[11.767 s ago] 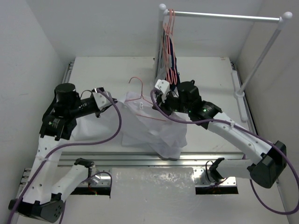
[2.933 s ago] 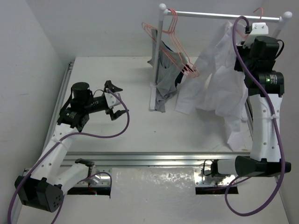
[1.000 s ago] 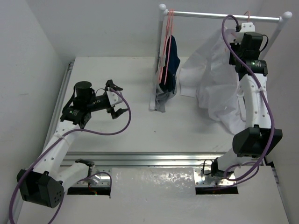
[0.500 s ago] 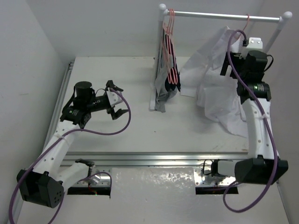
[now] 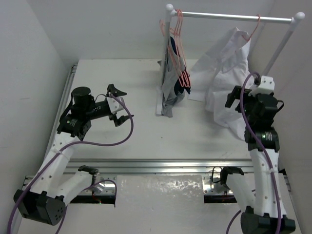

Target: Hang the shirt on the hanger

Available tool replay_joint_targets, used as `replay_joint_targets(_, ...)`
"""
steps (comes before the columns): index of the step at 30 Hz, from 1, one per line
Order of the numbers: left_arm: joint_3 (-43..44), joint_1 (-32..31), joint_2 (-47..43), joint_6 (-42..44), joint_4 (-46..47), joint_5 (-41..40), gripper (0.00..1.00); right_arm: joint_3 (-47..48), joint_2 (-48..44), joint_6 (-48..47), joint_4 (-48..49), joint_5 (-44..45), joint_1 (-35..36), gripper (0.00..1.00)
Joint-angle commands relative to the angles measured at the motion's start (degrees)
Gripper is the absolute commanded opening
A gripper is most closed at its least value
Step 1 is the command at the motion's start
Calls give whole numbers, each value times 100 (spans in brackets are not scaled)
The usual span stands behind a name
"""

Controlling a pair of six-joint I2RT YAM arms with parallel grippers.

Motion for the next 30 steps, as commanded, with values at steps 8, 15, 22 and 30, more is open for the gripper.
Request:
replay_joint_targets(8,84,-46,-94,-134,67,165,100,-1689,-1299,1002,572,-226,-20,75)
replay_joint_targets(15,128,-46,12,-107,76,121,99,-2955,-766,1610,2441,-255,-11,76)
replay_joint_targets(22,111,-46,-68,-28,5,25,99,-3351,168,1601,3770,176,103,70)
replay_joint_targets(30,76,-46,29,16,67,16,100,-3658,273,1653,4088,527,103,0)
